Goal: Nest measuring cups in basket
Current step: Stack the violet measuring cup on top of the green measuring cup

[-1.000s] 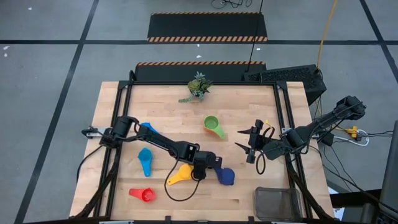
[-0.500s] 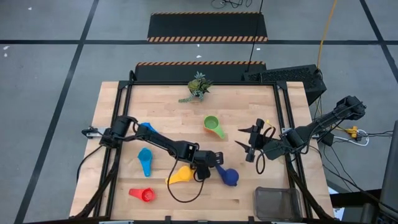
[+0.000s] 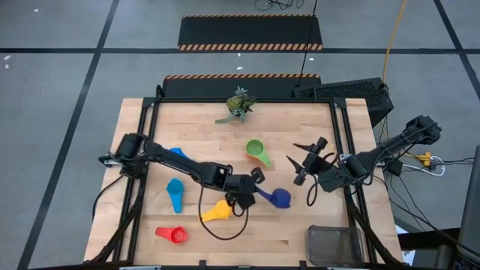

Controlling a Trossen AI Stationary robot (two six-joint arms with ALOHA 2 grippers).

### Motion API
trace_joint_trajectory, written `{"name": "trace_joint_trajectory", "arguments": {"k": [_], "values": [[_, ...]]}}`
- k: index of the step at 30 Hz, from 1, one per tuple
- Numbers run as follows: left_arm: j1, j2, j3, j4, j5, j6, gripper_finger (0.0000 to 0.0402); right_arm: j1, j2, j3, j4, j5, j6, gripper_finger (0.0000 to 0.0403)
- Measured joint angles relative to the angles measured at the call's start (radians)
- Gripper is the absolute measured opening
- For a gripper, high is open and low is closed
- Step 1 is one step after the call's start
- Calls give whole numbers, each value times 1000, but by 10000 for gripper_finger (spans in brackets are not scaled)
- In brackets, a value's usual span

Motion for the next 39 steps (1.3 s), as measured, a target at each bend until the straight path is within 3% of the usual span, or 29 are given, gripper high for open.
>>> {"name": "trace_joint_trajectory", "arguments": {"k": [7, 11, 15, 20, 26, 30, 34, 39], "values": [[0, -86, -16, -140, -115, -243, 7, 0, -8, 0, -2, 107, 7, 228], [0, -147, -98, -115, -198, -401, 7, 1, -9, -1, 10, 109, 6, 228], [-5, -219, -225, -14, -267, -553, 7, 1, -8, -1, 41, 109, -28, 228], [-36, -298, -374, 272, -355, -708, 7, -2, -5, 0, 160, 108, -129, 228], [-83, -353, -501, 622, -499, -770, 7, -21, 7, -26, 318, 73, -207, 228], [-104, -368, -562, 832, -565, -770, 7, -46, 11, -111, 575, -25, -280, 228], [-117, -365, -609, 1070, -577, -734, 7, -94, 31, -203, 875, -208, -298, 228], [-109, -314, -604, 1204, -565, -733, 7, -164, 72, -216, 943, -416, -153, 228]]}}
